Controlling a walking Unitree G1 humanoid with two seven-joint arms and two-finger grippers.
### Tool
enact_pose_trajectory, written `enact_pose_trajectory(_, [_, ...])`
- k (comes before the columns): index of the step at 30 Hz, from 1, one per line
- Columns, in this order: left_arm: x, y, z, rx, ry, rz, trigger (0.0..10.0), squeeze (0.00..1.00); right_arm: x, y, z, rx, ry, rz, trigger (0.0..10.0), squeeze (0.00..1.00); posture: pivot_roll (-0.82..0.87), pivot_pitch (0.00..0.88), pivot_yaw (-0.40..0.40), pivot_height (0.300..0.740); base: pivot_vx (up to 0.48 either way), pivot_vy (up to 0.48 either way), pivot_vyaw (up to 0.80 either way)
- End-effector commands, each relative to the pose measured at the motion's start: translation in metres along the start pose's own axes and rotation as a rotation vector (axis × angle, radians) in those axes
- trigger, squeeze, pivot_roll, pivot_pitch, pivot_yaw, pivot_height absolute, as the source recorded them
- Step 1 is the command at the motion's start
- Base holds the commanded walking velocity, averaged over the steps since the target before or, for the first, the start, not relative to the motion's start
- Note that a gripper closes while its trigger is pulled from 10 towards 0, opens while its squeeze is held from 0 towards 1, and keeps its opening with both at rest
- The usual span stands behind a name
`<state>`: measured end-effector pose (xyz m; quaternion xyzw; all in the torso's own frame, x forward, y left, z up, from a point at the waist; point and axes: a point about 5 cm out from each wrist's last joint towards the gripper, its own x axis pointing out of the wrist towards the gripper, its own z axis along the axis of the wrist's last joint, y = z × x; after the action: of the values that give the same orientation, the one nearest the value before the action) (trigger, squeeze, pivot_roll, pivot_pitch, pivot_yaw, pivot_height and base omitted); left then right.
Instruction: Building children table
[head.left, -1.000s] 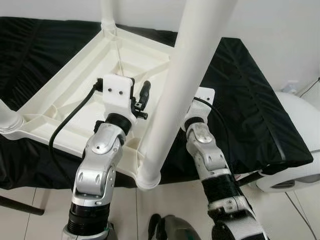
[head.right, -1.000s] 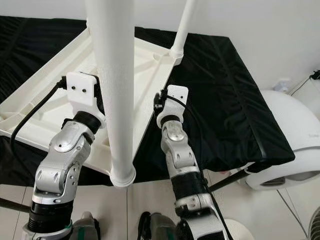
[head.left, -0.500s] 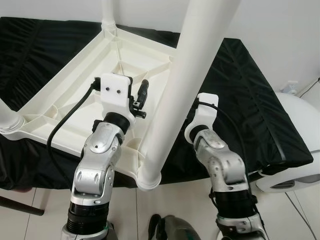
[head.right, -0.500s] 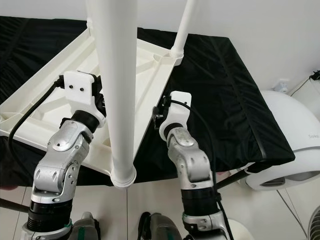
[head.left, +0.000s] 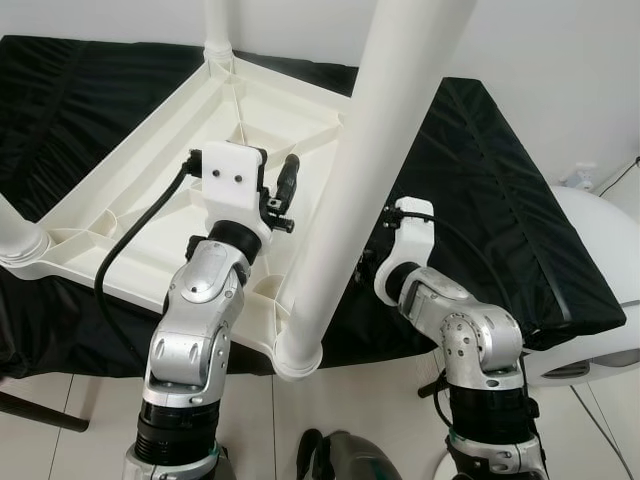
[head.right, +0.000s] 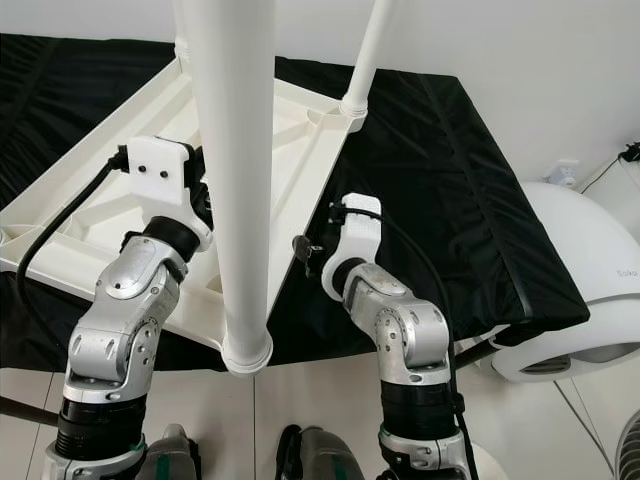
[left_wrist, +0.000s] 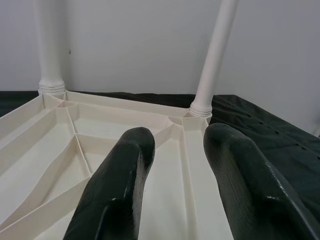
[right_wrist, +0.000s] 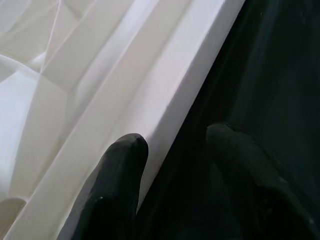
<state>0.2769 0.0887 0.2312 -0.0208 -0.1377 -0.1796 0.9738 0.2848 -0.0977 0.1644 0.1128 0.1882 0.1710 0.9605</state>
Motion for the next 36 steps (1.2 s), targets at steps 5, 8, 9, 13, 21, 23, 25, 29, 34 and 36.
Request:
enact_pose_trajectory(5, [0.001,-0.001,-0.002,-0.016,0.012,0.032,10.0,0.00,-0.001,-0.005,-0.011,0.025,0.063,-0.002,10.0,0.00,0.09,0.097,-0.122,0.740,0.000,0.000,0.00])
enact_pose_trajectory(8, [0.001,-0.002,-0.001,-0.020,0.011,0.033,10.0,0.00,-0.003,-0.002,-0.017,0.037,0.091,0.054,10.0,0.00,0.09,0.099,-0.123,0.740,0.000,0.000,0.00])
enact_pose_trajectory(9, [0.001,-0.002,-0.001,-0.021,0.011,0.033,10.0,0.00,-0.004,0.000,-0.018,0.043,0.096,0.084,10.0,0.00,0.09,0.099,-0.123,0.740,0.000,0.000,0.00])
enact_pose_trajectory(13, [0.001,-0.003,-0.002,-0.024,0.011,0.033,10.0,0.00,-0.005,0.003,-0.019,0.045,0.095,0.125,10.0,0.00,0.09,0.098,-0.124,0.740,0.000,0.000,0.00])
enact_pose_trajectory(21, [0.001,-0.005,-0.001,-0.033,0.008,0.033,10.0,0.00,0.002,0.003,-0.011,0.105,0.072,0.148,3.9,0.00,0.09,0.092,-0.128,0.740,0.000,0.000,0.00])
enact_pose_trajectory(23, [0.001,-0.005,-0.001,-0.034,0.007,0.033,10.0,0.00,0.002,0.001,-0.012,0.111,0.080,0.146,3.9,0.00,0.10,0.090,-0.129,0.740,0.000,0.000,0.00])
enact_pose_trajectory(25, [0.001,-0.005,-0.001,-0.035,0.007,0.034,10.0,0.00,0.002,0.000,-0.014,0.105,0.086,0.141,2.2,0.00,0.10,0.088,-0.130,0.740,0.000,0.000,0.00])
enact_pose_trajectory(29, [0.001,-0.005,-0.001,-0.038,0.007,0.034,10.0,0.00,0.003,-0.001,-0.015,0.099,0.093,0.135,1.8,0.00,0.10,0.087,-0.130,0.740,0.000,0.000,0.00])
enact_pose_trajectory(34, [0.000,-0.006,-0.001,-0.047,0.006,0.031,10.0,0.00,0.003,-0.006,-0.017,0.088,0.096,0.105,0.0,0.00,0.09,0.085,-0.128,0.740,0.000,0.000,0.00])
enact_pose_trajectory(36, [0.000,-0.007,0.000,-0.051,0.006,0.030,10.0,0.00,0.005,-0.011,-0.017,0.091,0.099,0.077,0.0,0.00,0.10,0.085,-0.127,0.740,0.000,0.000,0.00])
